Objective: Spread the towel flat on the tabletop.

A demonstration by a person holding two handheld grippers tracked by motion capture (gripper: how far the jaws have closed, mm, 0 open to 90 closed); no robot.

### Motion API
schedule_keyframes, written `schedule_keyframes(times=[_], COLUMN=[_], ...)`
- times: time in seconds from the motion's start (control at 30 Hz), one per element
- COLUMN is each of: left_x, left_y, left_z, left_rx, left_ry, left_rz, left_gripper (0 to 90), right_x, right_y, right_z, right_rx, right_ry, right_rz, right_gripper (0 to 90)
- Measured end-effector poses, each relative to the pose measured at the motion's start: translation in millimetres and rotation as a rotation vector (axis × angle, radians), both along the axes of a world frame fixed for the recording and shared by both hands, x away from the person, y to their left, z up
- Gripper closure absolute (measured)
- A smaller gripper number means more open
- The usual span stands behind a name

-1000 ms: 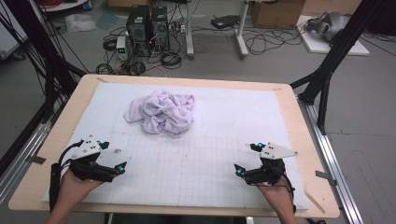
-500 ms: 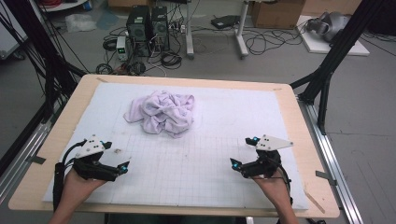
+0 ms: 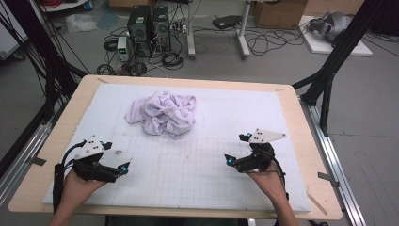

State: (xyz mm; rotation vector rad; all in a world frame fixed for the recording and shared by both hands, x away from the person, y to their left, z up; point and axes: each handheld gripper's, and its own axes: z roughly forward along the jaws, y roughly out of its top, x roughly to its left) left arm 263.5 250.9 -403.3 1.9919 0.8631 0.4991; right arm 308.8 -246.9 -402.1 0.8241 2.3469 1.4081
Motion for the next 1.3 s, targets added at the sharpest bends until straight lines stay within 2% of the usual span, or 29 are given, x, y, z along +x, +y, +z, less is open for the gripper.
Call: schedule_keyframes(times=[0.33, 0.5, 1.0, 1.23, 1.3], left_x=[-0.6, -1.0, -1.0, -1.1, -0.8], left_y=[-1.2, -2.2, -3.1, -3.1, -2.6], left_z=[1.2, 2.0, 2.8, 2.5, 2.5], left_rx=[0.001, -0.014, -0.012, -0.012, -0.015], left_ry=[-0.01, -0.011, -0.017, -0.013, -0.014], left_rz=[-0.009, -0.01, -0.02, -0.02, -0.019], left_gripper=[2.8, 2.8, 2.8, 2.8, 2.8], right_x=[22.2, 29.8, 64.7, 91.9, 95.1], right_y=[18.0, 26.1, 64.3, 86.4, 89.8], right_z=[5.7, 8.6, 22.0, 33.1, 34.2], right_rx=[0.021, 0.026, -0.006, -0.017, -0.02], right_ry=[0.024, 0.026, 0.035, 0.042, 0.043], right_rz=[0.031, 0.044, 0.095, 0.11, 0.112], right_gripper=[3.2, 3.2, 3.4, 3.6, 3.7])
